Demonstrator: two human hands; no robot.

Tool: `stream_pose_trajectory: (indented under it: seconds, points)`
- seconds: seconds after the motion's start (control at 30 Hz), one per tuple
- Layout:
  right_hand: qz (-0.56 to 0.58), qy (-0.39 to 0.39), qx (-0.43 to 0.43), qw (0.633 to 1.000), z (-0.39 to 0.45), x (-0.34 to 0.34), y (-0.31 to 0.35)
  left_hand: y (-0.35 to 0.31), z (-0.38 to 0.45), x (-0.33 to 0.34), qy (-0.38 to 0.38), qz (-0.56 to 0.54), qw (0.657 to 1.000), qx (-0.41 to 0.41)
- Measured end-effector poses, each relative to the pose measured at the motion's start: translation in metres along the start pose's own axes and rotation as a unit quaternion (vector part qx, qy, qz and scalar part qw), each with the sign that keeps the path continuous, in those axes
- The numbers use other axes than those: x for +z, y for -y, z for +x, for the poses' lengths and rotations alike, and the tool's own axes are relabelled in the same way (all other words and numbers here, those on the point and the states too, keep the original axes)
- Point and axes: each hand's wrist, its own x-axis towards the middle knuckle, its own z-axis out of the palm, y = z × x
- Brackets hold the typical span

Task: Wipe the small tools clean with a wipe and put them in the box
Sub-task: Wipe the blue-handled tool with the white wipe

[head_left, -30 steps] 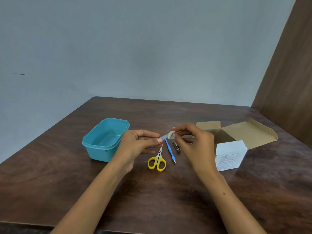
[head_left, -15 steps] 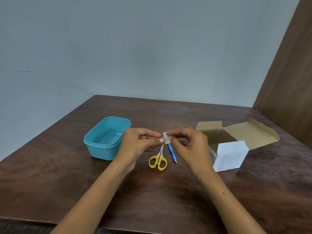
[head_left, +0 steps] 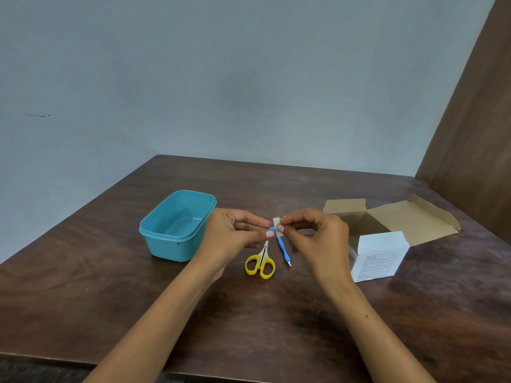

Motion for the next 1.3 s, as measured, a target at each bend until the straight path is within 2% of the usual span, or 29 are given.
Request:
stream_pose_trajectory:
  seconds: [0.23, 0.37, 0.5, 0.63, 0.97, 1.13, 1.3]
  points:
    - [-0.002, -0.043, 0.030, 0.999, 0.004, -0.004, -0.003, -0.001, 0.001, 0.000, 0.004, 0.004, 1.000, -0.012]
    - [0.016, -0.073, 0.016, 0.997, 0.004, -0.008, -0.004, -0.001, 0.001, 0.000, -0.014, -0.009, 1.000, -0.022]
    - [0.077, -0.002, 0.021, 0.997, 0.001, -0.005, 0.004, -0.001, 0.001, 0.000, -0.020, -0.006, 1.000, -0.019]
    - [0.050, 0.030, 0.008, 0.998, -0.001, 0.000, 0.004, -0.002, 0.000, -0.002, -0.008, -0.013, 1.000, -0.015]
    - [0.003, -0.069, 0.014, 0.998, 0.004, -0.004, -0.005, -0.003, 0.000, -0.002, 0.001, -0.016, 0.999, -0.031]
    - [0.000, -0.128, -0.055, 0.990, 0.002, -0.007, -0.002, -0.001, 0.002, -0.002, -0.021, 0.004, 0.999, -0.029]
    - [0.056, -0.012, -0.012, 0.998, -0.002, 0.003, 0.004, 0.001, 0.002, -0.001, -0.021, 0.006, 1.000, -0.006]
